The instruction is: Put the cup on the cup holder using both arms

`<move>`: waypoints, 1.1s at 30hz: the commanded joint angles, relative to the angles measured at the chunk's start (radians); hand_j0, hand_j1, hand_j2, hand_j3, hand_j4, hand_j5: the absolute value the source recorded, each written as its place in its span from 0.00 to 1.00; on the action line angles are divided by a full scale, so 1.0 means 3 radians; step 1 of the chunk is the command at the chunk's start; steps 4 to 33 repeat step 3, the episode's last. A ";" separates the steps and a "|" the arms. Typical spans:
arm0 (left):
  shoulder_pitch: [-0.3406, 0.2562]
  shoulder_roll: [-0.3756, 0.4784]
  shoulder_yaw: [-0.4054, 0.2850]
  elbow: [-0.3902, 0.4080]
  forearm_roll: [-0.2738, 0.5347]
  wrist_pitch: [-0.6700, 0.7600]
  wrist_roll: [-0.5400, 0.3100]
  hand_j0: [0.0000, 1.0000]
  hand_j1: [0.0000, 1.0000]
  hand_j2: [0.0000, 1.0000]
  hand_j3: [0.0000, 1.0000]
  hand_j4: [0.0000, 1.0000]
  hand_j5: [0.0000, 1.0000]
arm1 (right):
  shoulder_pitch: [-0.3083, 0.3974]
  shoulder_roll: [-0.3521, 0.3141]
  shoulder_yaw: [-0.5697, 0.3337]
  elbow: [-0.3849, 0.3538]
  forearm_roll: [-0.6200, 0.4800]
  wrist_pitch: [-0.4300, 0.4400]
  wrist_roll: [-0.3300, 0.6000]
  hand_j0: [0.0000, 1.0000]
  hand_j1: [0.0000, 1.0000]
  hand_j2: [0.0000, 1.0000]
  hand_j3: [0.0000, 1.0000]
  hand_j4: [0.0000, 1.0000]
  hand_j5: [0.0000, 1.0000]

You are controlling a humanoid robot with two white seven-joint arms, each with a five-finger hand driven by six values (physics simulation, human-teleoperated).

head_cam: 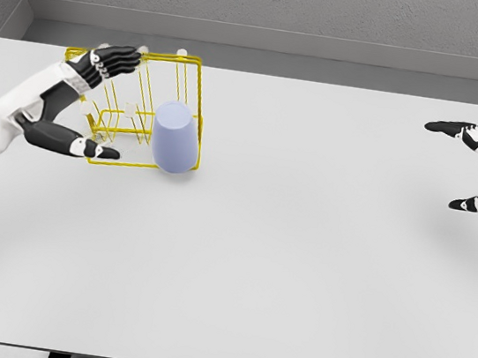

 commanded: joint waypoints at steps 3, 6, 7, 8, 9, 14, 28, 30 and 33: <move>0.0165 0.0292 0.0280 0.0024 0.0030 -0.0049 0.0005 1.00 1.00 1.00 1.00 1.00 1.00 | 0.0000 -0.0004 0.0000 0.0004 -0.0026 0.0009 -0.0001 1.00 1.00 1.00 1.00 1.00 1.00; 0.0165 0.0292 0.0280 0.0024 0.0030 -0.0049 0.0005 1.00 1.00 1.00 1.00 1.00 1.00 | 0.0000 -0.0004 0.0000 0.0004 -0.0026 0.0009 -0.0001 1.00 1.00 1.00 1.00 1.00 1.00; 0.0165 0.0292 0.0280 0.0024 0.0030 -0.0049 0.0005 1.00 1.00 1.00 1.00 1.00 1.00 | 0.0000 -0.0004 0.0000 0.0004 -0.0026 0.0009 -0.0001 1.00 1.00 1.00 1.00 1.00 1.00; 0.0165 0.0292 0.0280 0.0024 0.0030 -0.0049 0.0005 1.00 1.00 1.00 1.00 1.00 1.00 | 0.0000 -0.0004 0.0000 0.0004 -0.0026 0.0009 -0.0001 1.00 1.00 1.00 1.00 1.00 1.00; 0.0165 0.0292 0.0280 0.0024 0.0030 -0.0049 0.0005 1.00 1.00 1.00 1.00 1.00 1.00 | 0.0000 -0.0004 0.0000 0.0004 -0.0026 0.0009 -0.0001 1.00 1.00 1.00 1.00 1.00 1.00; 0.0165 0.0292 0.0280 0.0024 0.0030 -0.0049 0.0005 1.00 1.00 1.00 1.00 1.00 1.00 | 0.0000 -0.0004 0.0000 0.0004 -0.0026 0.0009 -0.0001 1.00 1.00 1.00 1.00 1.00 1.00; 0.0165 0.0292 0.0280 0.0024 0.0030 -0.0049 0.0005 1.00 1.00 1.00 1.00 1.00 1.00 | 0.0000 -0.0004 0.0000 0.0004 -0.0026 0.0009 -0.0001 1.00 1.00 1.00 1.00 1.00 1.00; 0.0165 0.0292 0.0280 0.0024 0.0030 -0.0049 0.0005 1.00 1.00 1.00 1.00 1.00 1.00 | 0.0000 -0.0004 0.0000 0.0004 -0.0026 0.0009 -0.0001 1.00 1.00 1.00 1.00 1.00 1.00; 0.0165 0.0292 0.0280 0.0024 0.0030 -0.0049 0.0005 1.00 1.00 1.00 1.00 1.00 1.00 | 0.0000 -0.0004 0.0000 0.0004 -0.0026 0.0009 -0.0001 1.00 1.00 1.00 1.00 1.00 1.00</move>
